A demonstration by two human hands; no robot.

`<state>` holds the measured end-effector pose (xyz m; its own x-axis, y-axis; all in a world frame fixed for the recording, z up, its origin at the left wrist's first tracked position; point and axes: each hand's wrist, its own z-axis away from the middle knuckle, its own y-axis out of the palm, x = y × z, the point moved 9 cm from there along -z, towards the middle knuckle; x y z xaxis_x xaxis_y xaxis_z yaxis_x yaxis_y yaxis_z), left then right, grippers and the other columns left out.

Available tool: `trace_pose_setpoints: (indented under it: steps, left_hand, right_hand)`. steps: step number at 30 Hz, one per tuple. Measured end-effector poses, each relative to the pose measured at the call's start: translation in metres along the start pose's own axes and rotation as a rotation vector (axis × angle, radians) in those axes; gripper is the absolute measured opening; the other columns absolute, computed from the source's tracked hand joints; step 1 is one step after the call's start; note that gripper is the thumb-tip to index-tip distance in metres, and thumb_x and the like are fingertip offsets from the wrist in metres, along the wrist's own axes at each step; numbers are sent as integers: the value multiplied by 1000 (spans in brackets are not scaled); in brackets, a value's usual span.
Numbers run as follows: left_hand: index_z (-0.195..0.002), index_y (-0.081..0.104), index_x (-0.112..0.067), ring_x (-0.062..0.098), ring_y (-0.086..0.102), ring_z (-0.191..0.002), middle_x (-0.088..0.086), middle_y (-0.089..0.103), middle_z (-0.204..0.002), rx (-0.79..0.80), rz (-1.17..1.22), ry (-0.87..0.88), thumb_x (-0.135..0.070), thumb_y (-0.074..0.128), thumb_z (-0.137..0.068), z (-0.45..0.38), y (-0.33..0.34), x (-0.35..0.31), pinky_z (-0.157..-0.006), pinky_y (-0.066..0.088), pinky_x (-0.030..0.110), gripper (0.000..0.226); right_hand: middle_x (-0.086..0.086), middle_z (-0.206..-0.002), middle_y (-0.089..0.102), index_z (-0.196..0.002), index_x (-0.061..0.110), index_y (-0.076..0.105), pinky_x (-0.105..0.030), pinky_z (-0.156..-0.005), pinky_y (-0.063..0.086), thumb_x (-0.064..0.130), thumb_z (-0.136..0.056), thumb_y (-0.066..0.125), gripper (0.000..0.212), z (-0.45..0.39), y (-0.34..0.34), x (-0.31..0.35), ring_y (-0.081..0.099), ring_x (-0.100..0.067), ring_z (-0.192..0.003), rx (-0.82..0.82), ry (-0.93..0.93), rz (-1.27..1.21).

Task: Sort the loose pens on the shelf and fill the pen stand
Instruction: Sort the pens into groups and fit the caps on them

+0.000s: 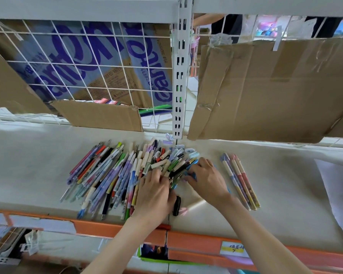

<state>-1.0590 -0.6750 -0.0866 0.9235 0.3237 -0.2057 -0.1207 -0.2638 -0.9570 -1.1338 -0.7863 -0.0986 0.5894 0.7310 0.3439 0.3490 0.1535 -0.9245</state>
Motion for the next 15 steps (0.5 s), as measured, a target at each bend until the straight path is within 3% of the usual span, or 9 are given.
trace_pose_setpoints:
  steps: [2,4,7,9,12,15]
  left_hand:
    - [-88,60,-7,22,47,-99,4,48,-102,-34,200,-59,-26,56,-89,-1,-3,9,-85,37,30,19]
    - [-87,57,-7,18,48,-93,0,48,-95,-24,414,-144,-22,57,-90,-1,-6,19,-75,36,20,15]
    - [-91,54,-12,12,54,-76,-4,56,-84,30,644,-241,-23,53,-93,1,-10,26,-62,37,13,11]
    - [-90,54,-12,9,59,-69,-4,62,-76,64,814,-294,-21,51,-95,3,-11,28,-61,42,14,10]
    - [-89,52,-9,15,57,-53,1,61,-64,147,1187,-344,-14,49,-96,9,-8,22,-48,47,23,9]
    - [-87,52,-8,7,39,-39,0,52,-60,175,1270,-329,-13,49,-96,10,-10,17,-35,30,16,10]
  right_hand:
    - [-8,-105,52,-91,6,63,-32,-82,41,36,-90,57,30,-6,5,-3,47,-24,-104,115,98,17]
    - [-10,-102,54,-87,5,61,-32,-80,40,37,-90,57,31,-11,7,-1,48,-26,-103,187,140,28]
    - [-2,-69,48,-71,7,60,-23,-57,34,29,-87,60,28,-13,3,5,52,-20,-73,193,154,-77]
    - [4,-60,48,-68,8,59,-16,-49,32,22,-88,61,24,-10,-3,2,46,-12,-57,125,256,-393]
    - [-3,-64,57,-81,8,58,-25,-55,36,9,-87,63,8,0,-8,-3,45,-16,-57,-13,435,-1131]
    - [-10,-76,61,-95,8,60,-24,-62,46,-3,-90,54,13,5,-16,2,53,-16,-63,-73,431,-1470]
